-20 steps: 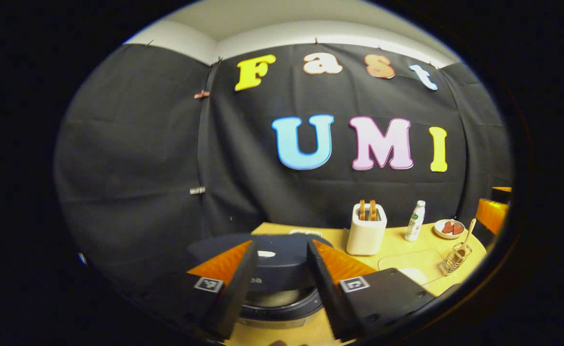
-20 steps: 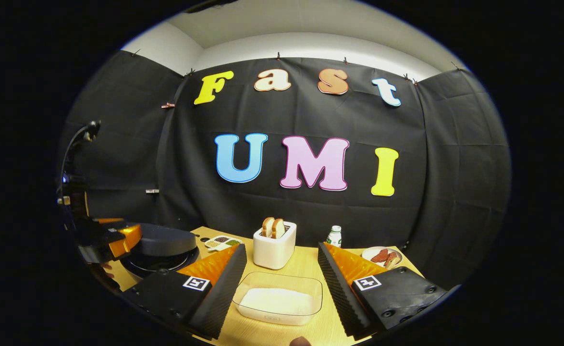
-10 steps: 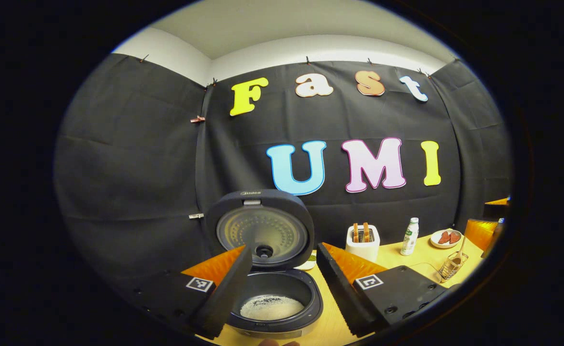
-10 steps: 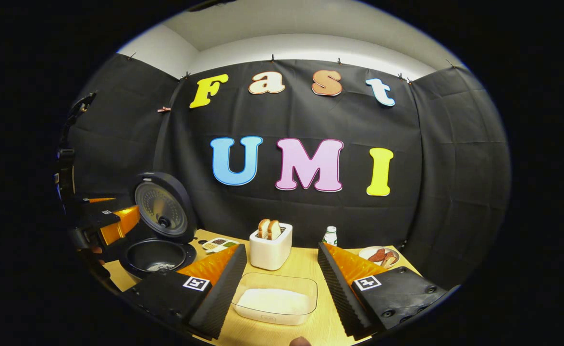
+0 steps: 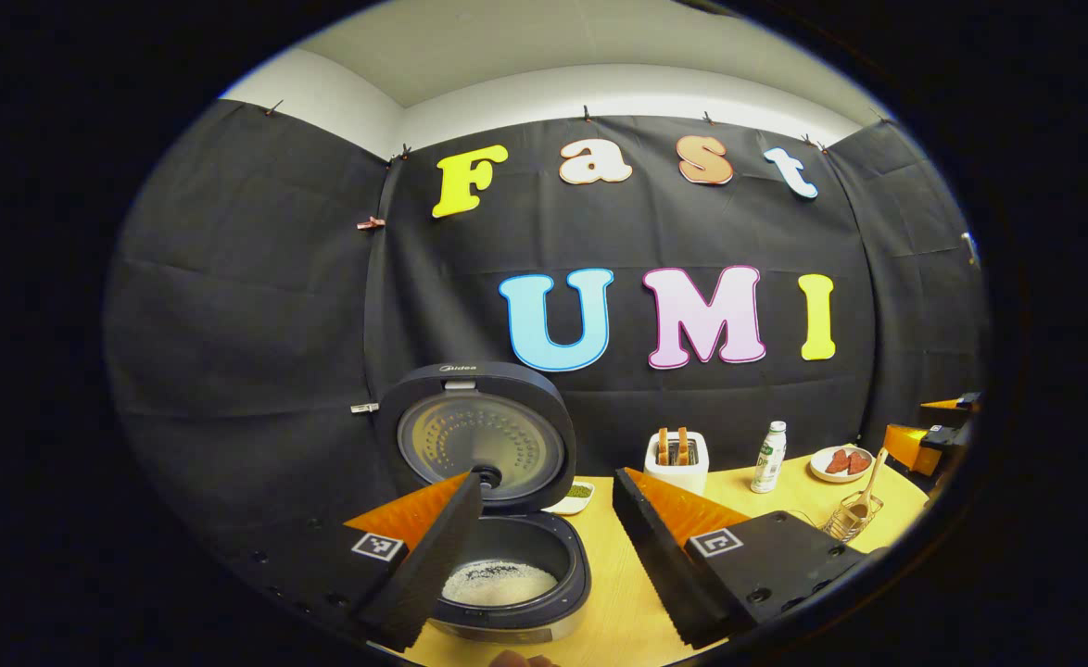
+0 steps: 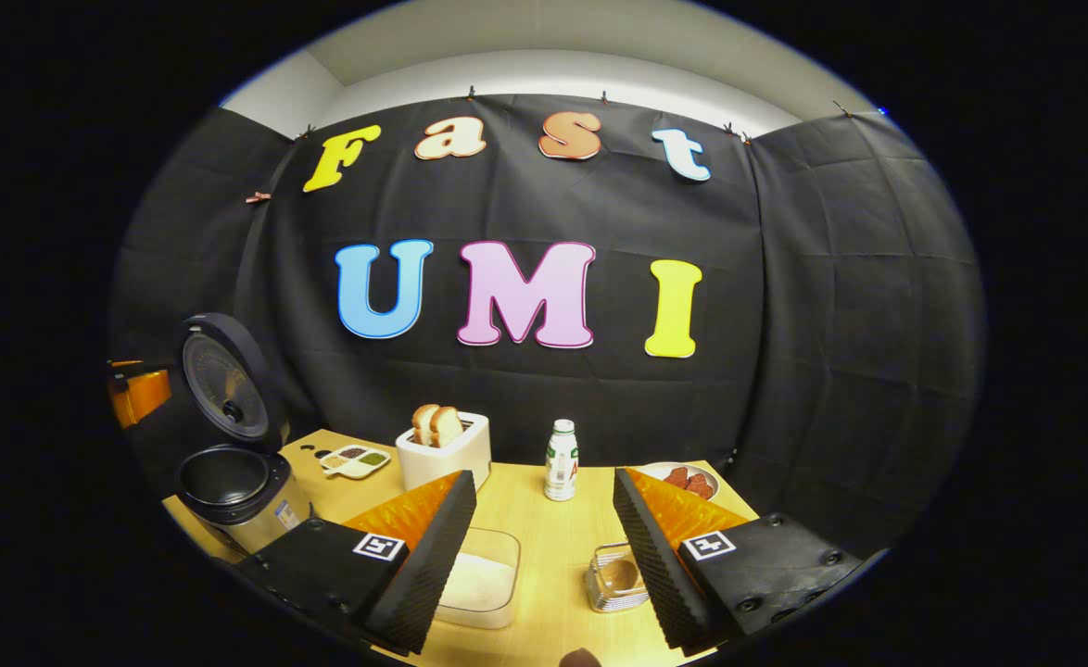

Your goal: Close the left gripper, press the button to open the rice cooker; take a wooden spoon from the chopstick holder with the right hand, scoop a spoonful of rice and pour it into the rice cooker, then put the wooden spoon back into the chopstick holder.

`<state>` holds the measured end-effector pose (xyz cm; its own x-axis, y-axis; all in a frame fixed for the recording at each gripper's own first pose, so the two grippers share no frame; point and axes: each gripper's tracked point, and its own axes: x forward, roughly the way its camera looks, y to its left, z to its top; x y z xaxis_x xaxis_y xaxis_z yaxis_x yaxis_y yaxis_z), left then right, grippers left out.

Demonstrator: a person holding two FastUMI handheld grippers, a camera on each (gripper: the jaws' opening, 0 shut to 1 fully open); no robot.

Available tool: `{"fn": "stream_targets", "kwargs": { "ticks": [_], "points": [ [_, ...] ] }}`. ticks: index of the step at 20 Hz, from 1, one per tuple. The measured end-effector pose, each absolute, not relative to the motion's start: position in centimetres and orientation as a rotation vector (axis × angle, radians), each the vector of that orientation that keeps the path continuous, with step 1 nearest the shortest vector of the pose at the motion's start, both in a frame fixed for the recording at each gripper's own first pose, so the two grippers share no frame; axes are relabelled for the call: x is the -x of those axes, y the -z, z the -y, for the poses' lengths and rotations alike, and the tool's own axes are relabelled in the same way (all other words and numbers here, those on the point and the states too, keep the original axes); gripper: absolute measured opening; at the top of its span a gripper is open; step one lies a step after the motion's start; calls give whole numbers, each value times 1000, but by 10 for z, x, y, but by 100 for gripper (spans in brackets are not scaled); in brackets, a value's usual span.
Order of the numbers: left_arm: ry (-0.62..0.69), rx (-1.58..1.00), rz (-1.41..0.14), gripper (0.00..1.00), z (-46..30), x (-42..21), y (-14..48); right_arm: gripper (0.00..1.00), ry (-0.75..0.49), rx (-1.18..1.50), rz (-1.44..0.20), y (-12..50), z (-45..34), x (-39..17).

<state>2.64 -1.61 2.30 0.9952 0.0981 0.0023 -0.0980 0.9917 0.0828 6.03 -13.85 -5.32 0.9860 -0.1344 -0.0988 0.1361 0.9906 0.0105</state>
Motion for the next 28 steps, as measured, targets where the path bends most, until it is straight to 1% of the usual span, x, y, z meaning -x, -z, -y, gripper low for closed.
{"fn": "stream_targets", "kwargs": {
  "ticks": [3, 6, 11, 14, 16, 17, 18, 20, 21, 22, 23, 25, 26, 28],
  "points": [
    [-100, -48, -25, 96, 27, -24, -19, 93, 169, -37, -162, 81, 178, -79],
    [-133, -47, -36, 96, 28, -23, -21, 93, 207, -56, -204, 105, 214, -94],
    [-179, -46, -56, 96, 34, -17, -22, 93, 256, -138, -289, 153, 257, -120],
    [-205, -3, -89, 96, 37, -12, -14, 93, 268, -183, -350, 182, 272, -136],
    [-222, 0, -99, 96, 35, -8, -11, 89, 282, -208, -379, 196, 279, -145],
    [-230, -5, -103, 96, 34, -7, -12, 83, 285, -217, -395, 203, 279, -149],
    [-234, -7, -103, 96, 35, -6, -12, 83, 286, -225, -411, 210, 280, -152],
    [-243, -10, -108, 96, 34, -3, -11, 75, 284, -240, -440, 220, 281, -156],
    [-243, -12, -111, 96, 35, -3, -11, 63, 279, -247, -453, 223, 279, -157],
    [-243, -14, -116, 96, 36, -2, -9, 63, 278, -247, -467, 227, 277, -156],
    [-241, -15, -115, 96, 37, -2, -9, 59, 269, -252, -472, 227, 275, -157],
    [-234, -19, -114, 96, 39, -2, -11, 43, 280, -251, -479, 228, 278, -156],
    [-233, -21, -118, 96, 37, -2, -8, 27, 275, -276, -471, 225, 276, -159],
    [-230, -11, -128, 96, 37, -2, -5, 22, 260, -327, -469, 223, 267, -156]
  ]
}}
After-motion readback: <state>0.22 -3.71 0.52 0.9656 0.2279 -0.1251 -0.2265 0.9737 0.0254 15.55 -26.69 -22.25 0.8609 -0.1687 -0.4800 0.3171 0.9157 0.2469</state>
